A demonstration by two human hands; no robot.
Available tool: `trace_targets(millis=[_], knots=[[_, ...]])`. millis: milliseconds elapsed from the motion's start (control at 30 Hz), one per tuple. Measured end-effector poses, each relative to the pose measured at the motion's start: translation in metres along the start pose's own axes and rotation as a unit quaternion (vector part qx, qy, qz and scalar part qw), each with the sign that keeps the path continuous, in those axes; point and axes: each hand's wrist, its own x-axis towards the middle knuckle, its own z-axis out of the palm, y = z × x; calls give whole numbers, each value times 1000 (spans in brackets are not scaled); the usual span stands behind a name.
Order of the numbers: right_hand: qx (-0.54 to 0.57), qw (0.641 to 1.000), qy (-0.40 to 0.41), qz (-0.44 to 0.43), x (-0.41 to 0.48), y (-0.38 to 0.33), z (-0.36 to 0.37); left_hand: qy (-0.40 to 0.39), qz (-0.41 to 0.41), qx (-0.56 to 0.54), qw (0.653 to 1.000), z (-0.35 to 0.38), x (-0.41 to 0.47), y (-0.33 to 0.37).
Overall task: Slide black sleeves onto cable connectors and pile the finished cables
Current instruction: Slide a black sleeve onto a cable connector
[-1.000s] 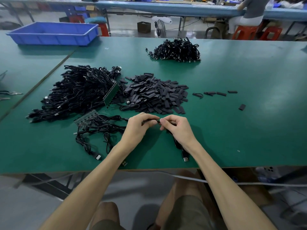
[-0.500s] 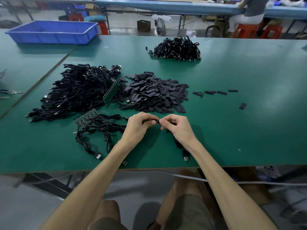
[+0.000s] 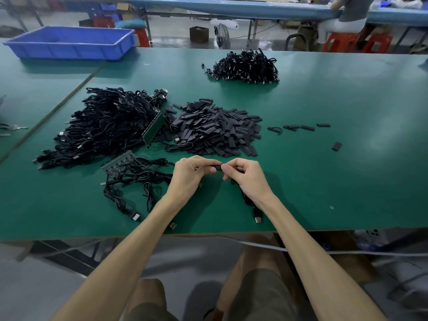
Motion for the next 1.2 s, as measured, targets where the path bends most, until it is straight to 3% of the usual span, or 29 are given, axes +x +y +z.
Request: trace_targets(millis=[833,1200], knots=[[48,999,-17,-2,-1,-3,0,7,78,123,989,1,-5,6],[45,999,-28,-5,-1,-4,0,-3,79,112,991,0,-5,3]])
